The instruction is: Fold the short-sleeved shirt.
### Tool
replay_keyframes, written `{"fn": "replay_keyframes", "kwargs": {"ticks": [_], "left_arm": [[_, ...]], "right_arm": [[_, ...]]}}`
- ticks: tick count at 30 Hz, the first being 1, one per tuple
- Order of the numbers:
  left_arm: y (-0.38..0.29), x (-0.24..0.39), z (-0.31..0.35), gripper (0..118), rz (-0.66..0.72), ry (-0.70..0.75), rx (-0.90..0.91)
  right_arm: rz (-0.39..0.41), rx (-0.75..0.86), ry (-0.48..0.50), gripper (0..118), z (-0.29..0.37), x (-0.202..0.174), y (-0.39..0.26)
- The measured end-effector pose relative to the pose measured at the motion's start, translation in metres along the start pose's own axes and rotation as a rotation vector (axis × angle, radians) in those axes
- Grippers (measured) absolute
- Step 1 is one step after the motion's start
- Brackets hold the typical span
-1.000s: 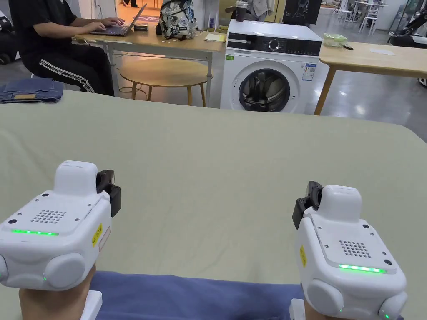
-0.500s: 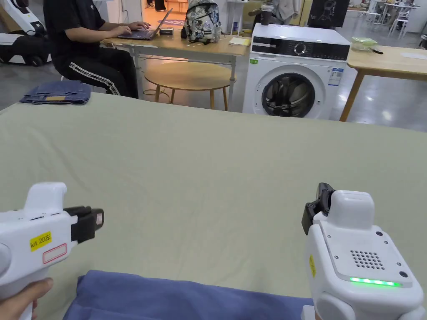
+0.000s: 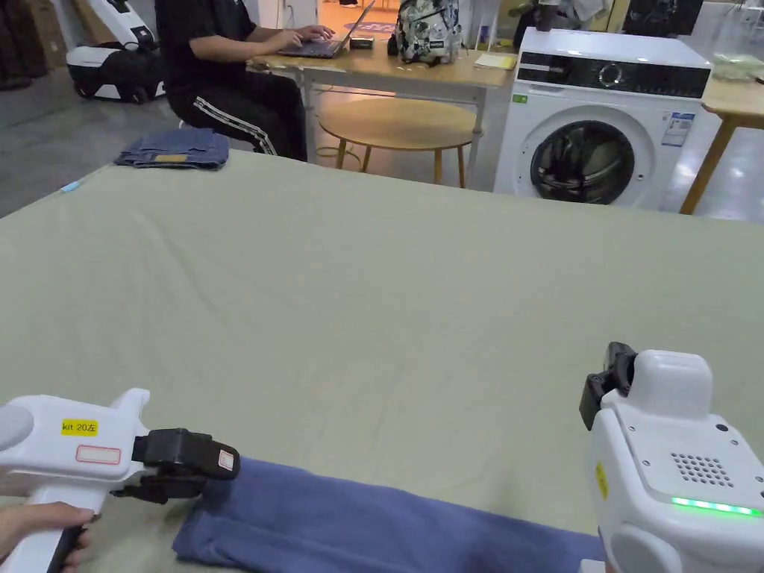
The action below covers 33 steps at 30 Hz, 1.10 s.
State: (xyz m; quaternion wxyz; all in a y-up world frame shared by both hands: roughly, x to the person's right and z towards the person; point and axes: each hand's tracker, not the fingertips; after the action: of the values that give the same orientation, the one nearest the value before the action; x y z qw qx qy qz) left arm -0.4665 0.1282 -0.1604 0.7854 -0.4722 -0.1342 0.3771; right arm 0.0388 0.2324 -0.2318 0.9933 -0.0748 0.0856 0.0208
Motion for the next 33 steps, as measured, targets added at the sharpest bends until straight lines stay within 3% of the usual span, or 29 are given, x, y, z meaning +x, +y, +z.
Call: {"fn": "replay_keyframes", "kwargs": {"ticks": [4, 14, 16, 18, 21, 24, 33], "left_arm": [[0.008, -0.040, -0.016, 73, 0.037, -0.007, -0.090], [-0.017, -0.051, -0.040, 72, 0.159, -0.362, -0.038], [-0.020, -0.049, -0.043, 52, 0.154, -0.318, -0.028], [-0.023, -0.048, -0.045, 15, 0.143, -0.190, -0.032], [-0.028, -0.039, -0.039, 10, 0.125, -0.214, -0.016], [-0.022, -0.038, -0.043, 6, 0.037, -0.131, 0.004], [-0.015, 0.002, 0.003, 4, 0.013, -0.124, 0.056]], "right_arm": [[0.010, -0.017, -0.001, 0, 0.000, 0.002, -0.005], [0.001, -0.062, 0.004, 0, 0.000, 0.004, -0.015], [-0.003, -0.069, 0.007, 0, 0.000, 0.003, -0.017], [-0.006, -0.075, 0.008, 0, -0.001, 0.002, -0.018], [-0.012, -0.081, 0.011, 0, -0.002, 0.001, -0.020], [-0.019, -0.088, 0.013, 0, -0.002, 0.000, -0.020], [-0.018, -0.091, 0.022, 0, -0.005, 0.002, -0.017]]}}
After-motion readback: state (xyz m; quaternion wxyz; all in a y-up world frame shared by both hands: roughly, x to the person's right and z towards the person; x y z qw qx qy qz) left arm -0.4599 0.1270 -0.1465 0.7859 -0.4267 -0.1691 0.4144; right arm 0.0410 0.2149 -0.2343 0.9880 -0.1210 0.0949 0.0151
